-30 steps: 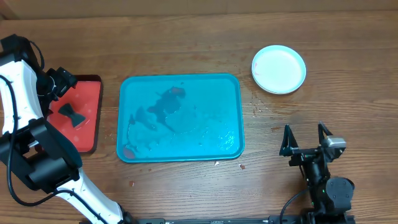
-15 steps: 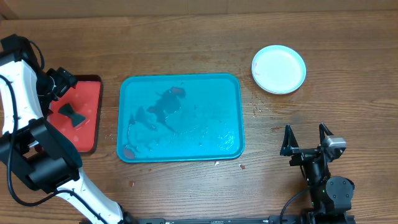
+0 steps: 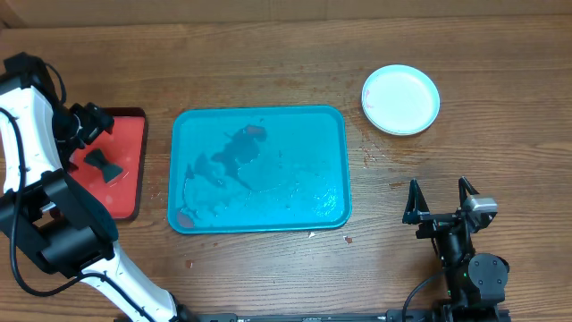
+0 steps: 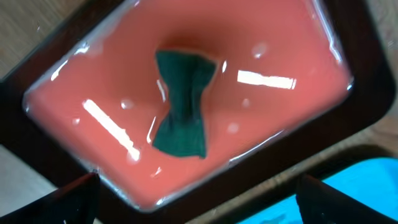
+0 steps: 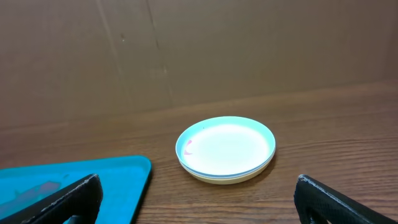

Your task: Clean dirty plates on tray and stack at the side

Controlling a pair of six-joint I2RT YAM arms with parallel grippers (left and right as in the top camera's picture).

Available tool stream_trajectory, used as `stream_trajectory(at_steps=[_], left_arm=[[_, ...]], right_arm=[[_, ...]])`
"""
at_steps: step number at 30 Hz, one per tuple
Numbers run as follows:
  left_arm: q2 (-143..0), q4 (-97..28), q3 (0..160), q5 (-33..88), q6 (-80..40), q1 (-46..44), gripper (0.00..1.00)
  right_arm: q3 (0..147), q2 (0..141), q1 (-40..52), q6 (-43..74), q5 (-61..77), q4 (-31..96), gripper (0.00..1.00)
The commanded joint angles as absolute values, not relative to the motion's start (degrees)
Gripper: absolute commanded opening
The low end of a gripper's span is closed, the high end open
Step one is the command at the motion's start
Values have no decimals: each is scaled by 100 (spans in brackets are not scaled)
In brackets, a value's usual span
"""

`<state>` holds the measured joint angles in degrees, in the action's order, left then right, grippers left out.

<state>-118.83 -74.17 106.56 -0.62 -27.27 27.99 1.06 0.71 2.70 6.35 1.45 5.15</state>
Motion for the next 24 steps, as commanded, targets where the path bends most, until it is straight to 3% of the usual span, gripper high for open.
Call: stream_trajectory(at_steps=[1,8,14,17,24], left_arm=[[-11441,-7677,10731,-172,-2681,2600,100],[-9821,-6215,10075,-410,-1822,1686,99],[-7905,-4475,7533,-56,-193,676,100],[-6866,-3951,6270,-51,-60,336,100],[-4587,-3835,4215,-211,8,235,100]], right_arm=[[47,38,250,615,93,482,100],[47,38,250,615,93,482,100],[47,38,250,615,93,482,100],[47,38,250,615,93,482,100],[47,38,250,615,93,482,100]])
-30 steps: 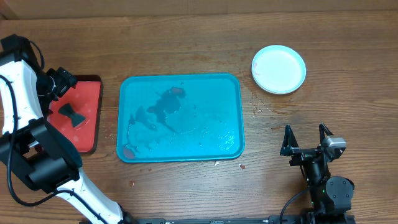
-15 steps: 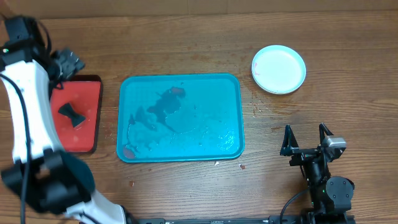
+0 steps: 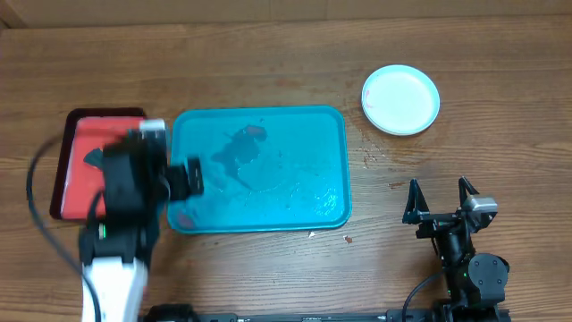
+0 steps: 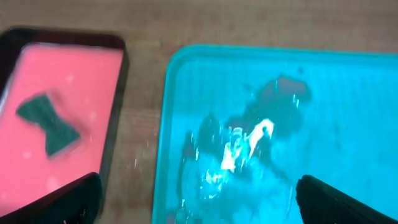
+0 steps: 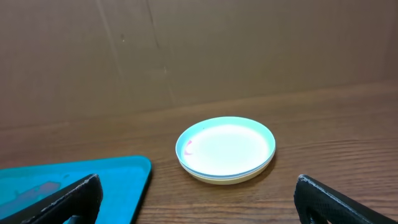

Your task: Clean dirty plates on tray and stack at the side

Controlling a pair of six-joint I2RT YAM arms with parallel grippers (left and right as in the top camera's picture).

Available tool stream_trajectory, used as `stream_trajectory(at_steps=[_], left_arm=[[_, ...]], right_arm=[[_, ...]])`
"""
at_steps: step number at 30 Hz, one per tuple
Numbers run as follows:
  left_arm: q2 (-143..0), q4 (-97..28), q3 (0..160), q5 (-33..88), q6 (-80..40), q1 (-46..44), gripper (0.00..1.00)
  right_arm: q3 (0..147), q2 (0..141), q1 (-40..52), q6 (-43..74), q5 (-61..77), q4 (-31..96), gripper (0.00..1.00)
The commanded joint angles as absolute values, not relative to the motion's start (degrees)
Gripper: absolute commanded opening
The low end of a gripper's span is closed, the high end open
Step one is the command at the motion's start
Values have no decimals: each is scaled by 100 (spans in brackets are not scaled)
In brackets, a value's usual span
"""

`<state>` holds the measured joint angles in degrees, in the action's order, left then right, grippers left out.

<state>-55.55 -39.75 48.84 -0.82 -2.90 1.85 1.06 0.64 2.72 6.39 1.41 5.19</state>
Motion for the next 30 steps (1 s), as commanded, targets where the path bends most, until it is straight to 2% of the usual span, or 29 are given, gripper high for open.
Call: stream_trajectory(at_steps=[1,6,12,18,23,30], left_arm=[[-4342,-3776,4034,-274,5,242,100],[-3234,-2886,2908,-311,5,237,100],[-2305,-1011,1431,-156,8,222,100],[-1317,10,475,-161,3,222,100],[-661,202,75,-167,8,255,100],[-16,-349,25,10,21,582,100]], right_arm=[[47,38,250,615,93,482,100],[47,38,250,615,93,482,100],[47,38,250,615,91,482,100],[47,38,250,615,91,482,100],[47,38,250,615,93,482,100],[47,38,250,615,93,482,100]])
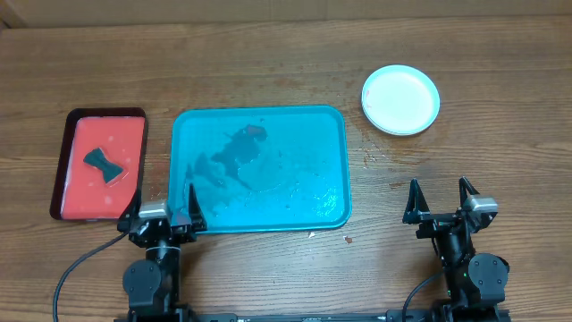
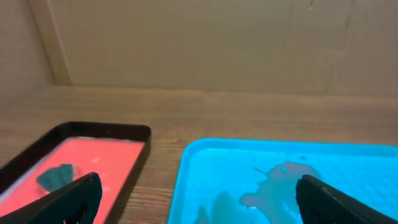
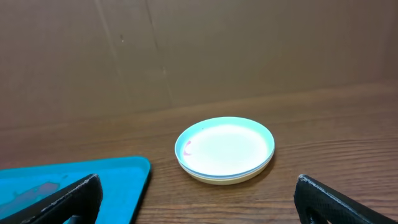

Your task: Clean dirty plates on tray and stack at the side

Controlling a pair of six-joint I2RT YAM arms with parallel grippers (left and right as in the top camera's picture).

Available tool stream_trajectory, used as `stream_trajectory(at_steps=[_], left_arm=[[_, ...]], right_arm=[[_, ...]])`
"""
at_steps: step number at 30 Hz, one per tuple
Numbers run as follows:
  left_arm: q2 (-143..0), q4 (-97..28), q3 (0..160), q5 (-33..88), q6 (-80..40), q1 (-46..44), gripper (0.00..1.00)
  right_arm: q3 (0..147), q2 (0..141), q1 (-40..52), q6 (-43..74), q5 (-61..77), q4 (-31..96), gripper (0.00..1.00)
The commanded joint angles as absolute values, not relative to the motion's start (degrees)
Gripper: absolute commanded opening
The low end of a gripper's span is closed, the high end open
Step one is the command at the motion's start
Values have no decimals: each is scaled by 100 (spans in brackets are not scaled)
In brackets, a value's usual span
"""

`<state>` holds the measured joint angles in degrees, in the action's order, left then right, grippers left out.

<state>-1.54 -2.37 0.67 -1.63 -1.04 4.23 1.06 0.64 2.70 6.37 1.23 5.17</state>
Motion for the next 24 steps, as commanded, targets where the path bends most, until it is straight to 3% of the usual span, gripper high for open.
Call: stream_trajectory(at_steps=[1,24], left_arm=[[-16,-456,27,8,21,604,100],[-25,-445,27,25,366,447,100]], right_arm=[[47,38,250,615,93,482,100],[47,38,250,615,91,482,100]])
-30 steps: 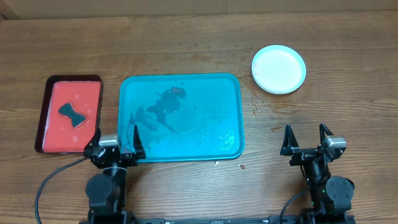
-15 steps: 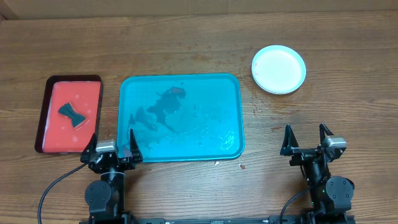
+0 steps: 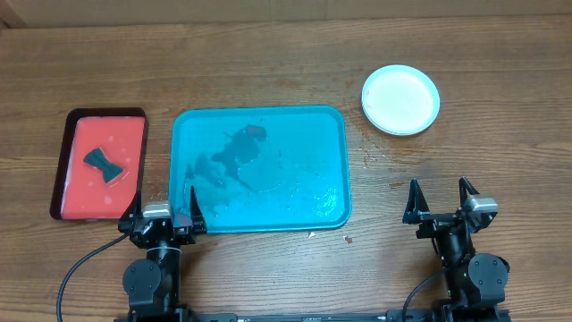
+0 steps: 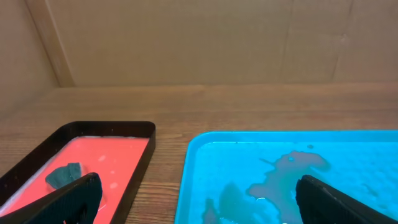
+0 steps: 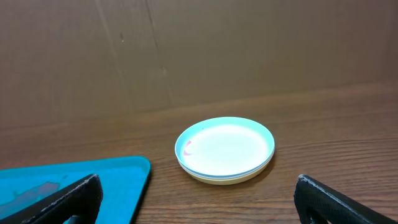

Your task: Clean dirty plates on tray and stack at the side

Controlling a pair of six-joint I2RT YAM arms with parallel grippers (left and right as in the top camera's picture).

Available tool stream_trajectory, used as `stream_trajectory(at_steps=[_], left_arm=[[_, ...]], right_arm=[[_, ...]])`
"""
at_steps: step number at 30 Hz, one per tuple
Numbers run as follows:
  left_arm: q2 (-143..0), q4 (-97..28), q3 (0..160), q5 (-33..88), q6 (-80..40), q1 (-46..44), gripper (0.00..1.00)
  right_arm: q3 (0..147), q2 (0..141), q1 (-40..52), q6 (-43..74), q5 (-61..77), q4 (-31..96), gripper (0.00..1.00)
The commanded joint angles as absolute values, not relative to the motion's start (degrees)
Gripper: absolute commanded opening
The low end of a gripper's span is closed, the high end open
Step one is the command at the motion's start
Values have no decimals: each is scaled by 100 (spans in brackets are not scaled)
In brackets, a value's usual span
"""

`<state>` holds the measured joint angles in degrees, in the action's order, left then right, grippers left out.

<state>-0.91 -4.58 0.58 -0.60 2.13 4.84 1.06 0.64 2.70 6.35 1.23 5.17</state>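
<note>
A blue tray point(image 3: 259, 170) lies mid-table, wet with dark smears point(image 3: 234, 154) and holding no plates; it also shows in the left wrist view point(image 4: 292, 180). A stack of white plates point(image 3: 400, 98) sits at the far right of the table, seen too in the right wrist view point(image 5: 225, 149). A green sponge point(image 3: 104, 163) rests in the red dish point(image 3: 98, 134). My left gripper point(image 3: 165, 215) stands open at the tray's near-left corner. My right gripper point(image 3: 441, 207) is open near the front right, empty.
The red dish with its black rim point(image 4: 112, 155) lies left of the tray. A brown cardboard wall point(image 5: 199, 50) backs the table. Small red specks point(image 3: 347, 240) dot the wood by the tray's near-right corner.
The left wrist view has shifted slightly, with the tray and red dish sitting a little differently in frame. Nothing else has moved.
My left gripper hovered open above the sponge in the red dish at far left. It was then over the tray's left edge. After that it stood open at the table's front by the tray's near-left corner, where it remains. The right arm never moved.
</note>
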Motion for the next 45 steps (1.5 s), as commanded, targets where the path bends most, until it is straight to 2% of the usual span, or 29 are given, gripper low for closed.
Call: stream_trajectory(at_steps=[1,23,32,45], left_arm=[[-25,-445,27,25,366,447,100],[-25,-445,27,25,368,447,100],[-25,-445,27,25,366,447,99],[-25,-445,27,25,366,447,100]], right_arm=[[47,38,250,615,91,482,100],[47,16,250,613,89,484,100],[47,16,255,-292,56,484,100],[47,16,255,-305,69,482,100]])
